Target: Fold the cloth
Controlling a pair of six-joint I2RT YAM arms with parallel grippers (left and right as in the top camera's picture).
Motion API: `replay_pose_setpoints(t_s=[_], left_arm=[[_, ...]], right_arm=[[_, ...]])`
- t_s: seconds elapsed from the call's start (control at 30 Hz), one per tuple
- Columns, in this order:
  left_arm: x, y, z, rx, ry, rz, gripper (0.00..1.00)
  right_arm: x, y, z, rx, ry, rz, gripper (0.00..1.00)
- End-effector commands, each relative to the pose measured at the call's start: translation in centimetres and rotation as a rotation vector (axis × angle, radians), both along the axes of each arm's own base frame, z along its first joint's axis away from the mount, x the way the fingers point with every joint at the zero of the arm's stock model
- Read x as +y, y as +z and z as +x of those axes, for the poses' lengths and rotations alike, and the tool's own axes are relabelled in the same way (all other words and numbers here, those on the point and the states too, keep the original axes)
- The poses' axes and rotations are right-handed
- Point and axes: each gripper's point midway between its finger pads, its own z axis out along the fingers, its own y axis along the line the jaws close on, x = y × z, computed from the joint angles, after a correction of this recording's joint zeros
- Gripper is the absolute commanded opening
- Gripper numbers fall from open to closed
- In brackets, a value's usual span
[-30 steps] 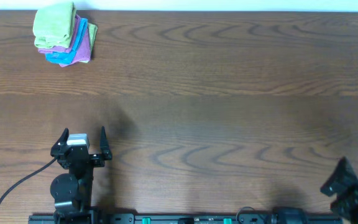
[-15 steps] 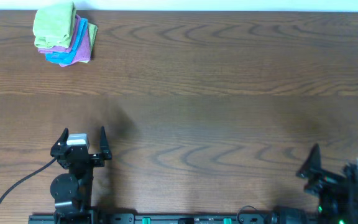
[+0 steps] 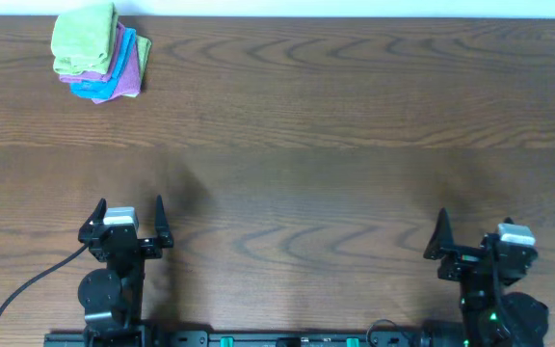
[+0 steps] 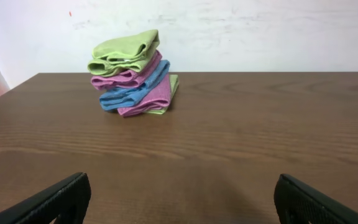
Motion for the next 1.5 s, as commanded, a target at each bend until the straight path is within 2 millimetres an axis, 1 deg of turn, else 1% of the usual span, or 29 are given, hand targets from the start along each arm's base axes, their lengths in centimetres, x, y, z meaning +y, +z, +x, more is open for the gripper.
replay_pose_setpoints(t_s=[0.0,0.2,0.37,0.43,0.63,0.87,1.47], left_arm=[[0.1,-1.7,0.0,0.038,0.002,0.008,0.95],[0.1,-1.7,0.0,0.038,0.002,0.008,0.95],[0.1,-1.7,0.0,0.038,0.002,0.008,0.96],[0.0,-1.7,0.0,0.038,0.002,0.008,0.95],[0.1,-1.7,0.0,0.038,0.002,0.008,0.96],[0.1,-1.7,0.0,0.038,0.002,0.008,0.96],[0.1,-1.7,0.0,0.038,0.003,0.007,0.96]], right_arm=[[0.8,-0.4,0.2,-0.003,0.046,-0.013,0.99],[2.1,-2.1,0.9,0.021,0.108,-0.012,0.99],[3.1,-4.0,1.8,0.036,0.154,-0.012,0.99],[3.2,-4.7,2.1,0.037,0.158,-0.012,0.99],[3.2,-6.1,2.8,0.034,0.160,-0.013,0.99],[3.3,-8.5,3.3,0.066,0.160,-0.012,0.99],[3.3,-8.6,3.3,0.068,0.164,-0.011,0.99]])
